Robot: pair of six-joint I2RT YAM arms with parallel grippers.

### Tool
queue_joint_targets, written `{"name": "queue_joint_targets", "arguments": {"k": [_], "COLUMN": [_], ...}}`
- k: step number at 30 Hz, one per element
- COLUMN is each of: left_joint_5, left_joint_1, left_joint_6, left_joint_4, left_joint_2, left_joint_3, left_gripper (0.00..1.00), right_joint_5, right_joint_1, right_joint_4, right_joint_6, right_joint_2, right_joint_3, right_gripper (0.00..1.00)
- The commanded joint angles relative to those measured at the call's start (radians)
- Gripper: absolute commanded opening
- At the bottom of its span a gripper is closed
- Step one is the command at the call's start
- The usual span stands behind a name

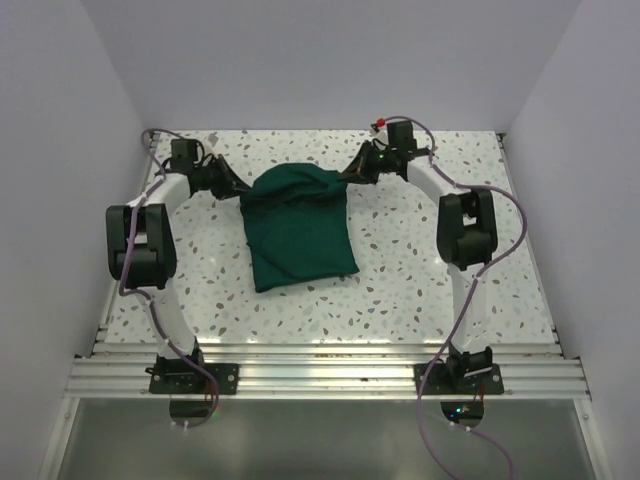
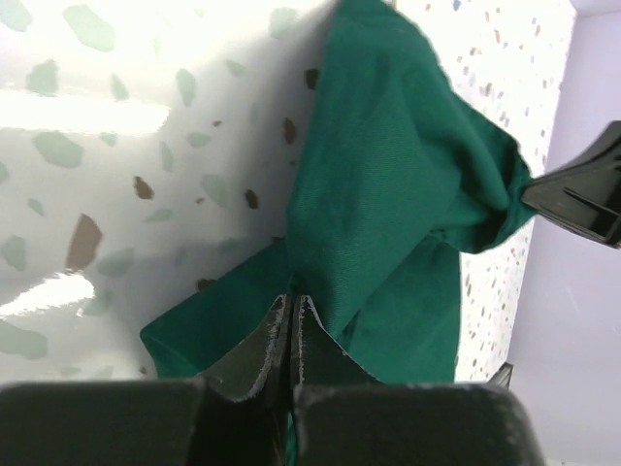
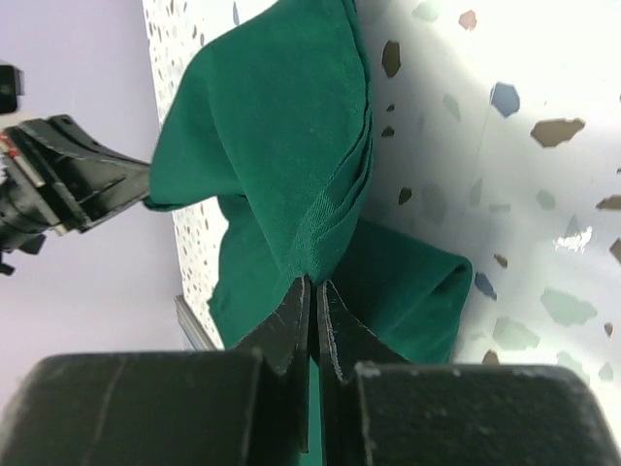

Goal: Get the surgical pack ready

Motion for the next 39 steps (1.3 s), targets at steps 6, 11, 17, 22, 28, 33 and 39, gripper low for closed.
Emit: {"name": "queue_joint_targets", "arguments": {"k": [6,11,17,22,28,33,39], "left_joint_5": [0.077,0.059,0.037,0.011,-0.007,-0.046,-0.119], "left_joint_1": [-0.017,-0.034,-0.039,-0.049,-0.058,-0.059,-0.059], "left_joint_6": [-0.01,0.025,0.072,0.085,0.097,0.105,0.105], "left_joint_4": [-0.039,-0.095,-0.132,-0.135,-0.145,-0.157,-0.192], "left_joint_2": [-0.195,-0.27,-0.342,-0.404,-0.451,-0.468,-0.459], "left_joint_3": [-0.045,-0.108,-0.208,-0.295,-0.379,-0.458,-0.513], "left_gripper": [0.0,0.0,0.0,0.0,0.0,0.0,0.0], "right_joint_5": [-0.057,-0.051,-0.048,-0.051,-0.045,-0.04,-0.025], "right_joint_1": [-0.01,-0.012,-0.01,-0.012,-0.012,-0.009,0.01], "right_joint_4": [-0.041,-0.053,-0.078,-0.093,-0.133,-0.153,-0.179], "right_joint_6": [0.001,0.002,-0.028,-0.057,-0.1,-0.139,-0.188], "right_joint_2": [-0.182,-0.26,-0.327,-0.373,-0.436,-0.461,-0.461], "right_joint_3": [-0.032,-0.115,-0.219,-0.321,-0.43,-0.538,-0.608], "right_gripper": [0.0,0.0,0.0,0.0,0.0,0.0,0.0]}}
